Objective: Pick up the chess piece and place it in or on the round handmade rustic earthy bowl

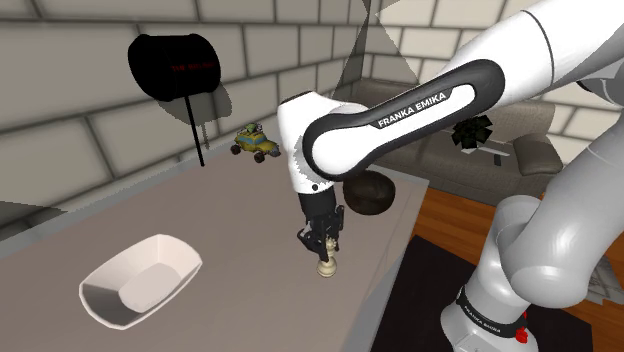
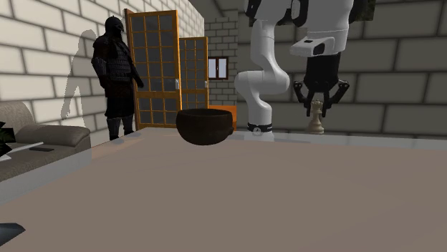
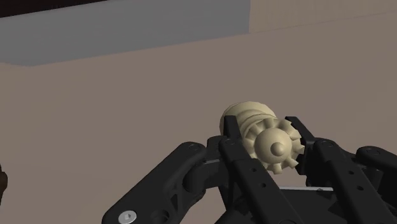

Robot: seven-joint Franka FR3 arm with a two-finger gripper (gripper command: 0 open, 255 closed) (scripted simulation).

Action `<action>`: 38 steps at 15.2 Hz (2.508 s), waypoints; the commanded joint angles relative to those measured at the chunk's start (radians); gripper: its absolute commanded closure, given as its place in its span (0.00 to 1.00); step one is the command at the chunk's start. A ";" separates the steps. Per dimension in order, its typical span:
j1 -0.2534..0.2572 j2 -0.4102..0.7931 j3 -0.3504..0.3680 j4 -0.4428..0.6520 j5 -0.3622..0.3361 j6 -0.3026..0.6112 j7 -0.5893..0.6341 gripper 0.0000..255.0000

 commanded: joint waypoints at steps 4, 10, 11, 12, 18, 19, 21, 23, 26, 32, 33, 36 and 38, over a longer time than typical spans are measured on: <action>0.000 -0.026 -0.004 0.047 0.000 -0.072 0.007 1.00; -0.002 -0.050 -0.011 0.106 -0.002 -0.155 0.014 1.00; -0.002 -0.053 -0.012 0.117 -0.002 -0.169 0.015 1.00; -0.002 -0.056 -0.013 0.128 -0.002 -0.183 0.016 1.00; -0.004 -0.068 -0.019 0.197 -0.005 -0.264 0.024 1.00; -0.004 -0.069 -0.020 0.209 -0.005 -0.277 0.025 1.00; -0.005 -0.071 -0.022 0.234 -0.006 -0.304 0.028 1.00; -0.005 -0.072 -0.024 0.260 -0.007 -0.330 0.031 1.00; -0.025 -0.089 -0.057 0.249 -0.027 -0.344 -0.017 1.00; -0.086 -0.114 -0.155 0.233 -0.099 -0.368 -0.161 1.00; -0.096 -0.114 -0.171 0.233 -0.112 -0.372 -0.185 1.00; -0.127 -0.108 -0.220 0.243 -0.151 -0.380 -0.257 1.00; -0.148 -0.099 -0.252 0.254 -0.176 -0.384 -0.304 1.00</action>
